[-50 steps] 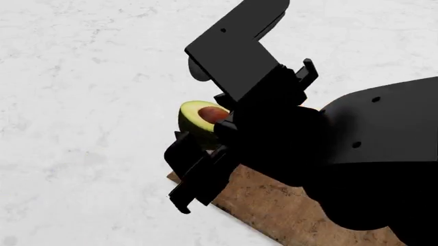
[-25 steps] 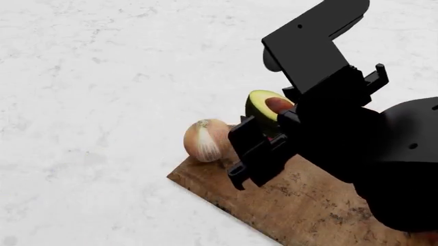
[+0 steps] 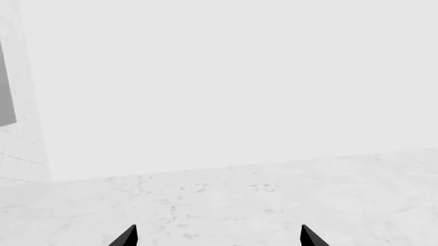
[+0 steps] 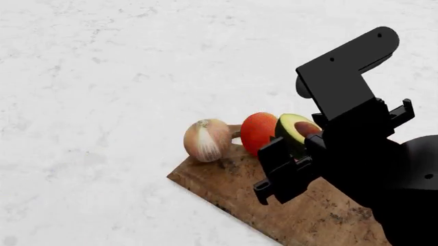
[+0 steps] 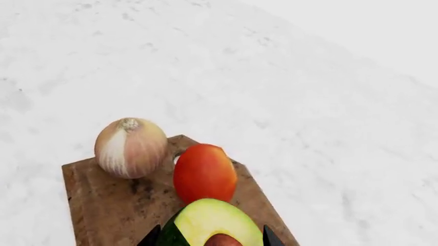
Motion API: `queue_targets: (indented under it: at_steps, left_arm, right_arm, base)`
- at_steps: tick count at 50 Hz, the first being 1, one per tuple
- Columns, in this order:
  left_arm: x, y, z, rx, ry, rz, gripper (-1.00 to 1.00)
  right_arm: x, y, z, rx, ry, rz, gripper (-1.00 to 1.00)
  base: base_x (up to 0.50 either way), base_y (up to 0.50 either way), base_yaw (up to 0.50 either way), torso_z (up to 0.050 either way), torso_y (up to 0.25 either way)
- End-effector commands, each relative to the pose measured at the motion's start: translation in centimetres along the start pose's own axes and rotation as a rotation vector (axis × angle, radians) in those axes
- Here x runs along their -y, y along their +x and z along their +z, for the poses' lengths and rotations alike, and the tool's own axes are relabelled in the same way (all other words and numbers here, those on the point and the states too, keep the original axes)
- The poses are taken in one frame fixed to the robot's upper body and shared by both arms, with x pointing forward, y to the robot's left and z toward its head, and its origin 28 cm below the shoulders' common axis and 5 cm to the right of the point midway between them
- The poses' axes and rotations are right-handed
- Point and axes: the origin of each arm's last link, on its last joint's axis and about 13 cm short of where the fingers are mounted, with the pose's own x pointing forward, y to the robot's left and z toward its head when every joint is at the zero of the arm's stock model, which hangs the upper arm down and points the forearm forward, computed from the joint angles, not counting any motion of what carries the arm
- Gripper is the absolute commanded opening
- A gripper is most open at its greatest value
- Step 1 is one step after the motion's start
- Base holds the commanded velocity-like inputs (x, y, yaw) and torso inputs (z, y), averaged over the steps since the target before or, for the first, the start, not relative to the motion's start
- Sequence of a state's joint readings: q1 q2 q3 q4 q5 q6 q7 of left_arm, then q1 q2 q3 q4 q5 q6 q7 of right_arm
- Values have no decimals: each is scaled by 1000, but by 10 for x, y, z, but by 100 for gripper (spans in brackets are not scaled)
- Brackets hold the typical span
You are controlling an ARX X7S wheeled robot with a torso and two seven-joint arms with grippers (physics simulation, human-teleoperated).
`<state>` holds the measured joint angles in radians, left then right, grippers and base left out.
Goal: Place the avocado, onion, tomato and bell pepper on the cutting board.
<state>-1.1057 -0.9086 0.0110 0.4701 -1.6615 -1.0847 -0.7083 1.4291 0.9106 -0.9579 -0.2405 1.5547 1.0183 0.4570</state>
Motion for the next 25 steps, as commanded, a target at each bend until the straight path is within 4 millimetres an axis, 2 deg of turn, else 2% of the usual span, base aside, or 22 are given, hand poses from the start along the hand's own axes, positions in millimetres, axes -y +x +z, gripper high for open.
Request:
queue_targets:
  at_steps: [1,25]
  left_arm:
    - [-1,-1,-1,-2,1,5,100]
    - [-1,-3,0,1,5,8,100]
  right_arm:
    - [-1,10,-17,-27,16,3,-100]
    - [1,19,-45,-117,52,-8,-100]
  base:
    - [0,0,0,0,0]
    - [0,0,0,0,0]
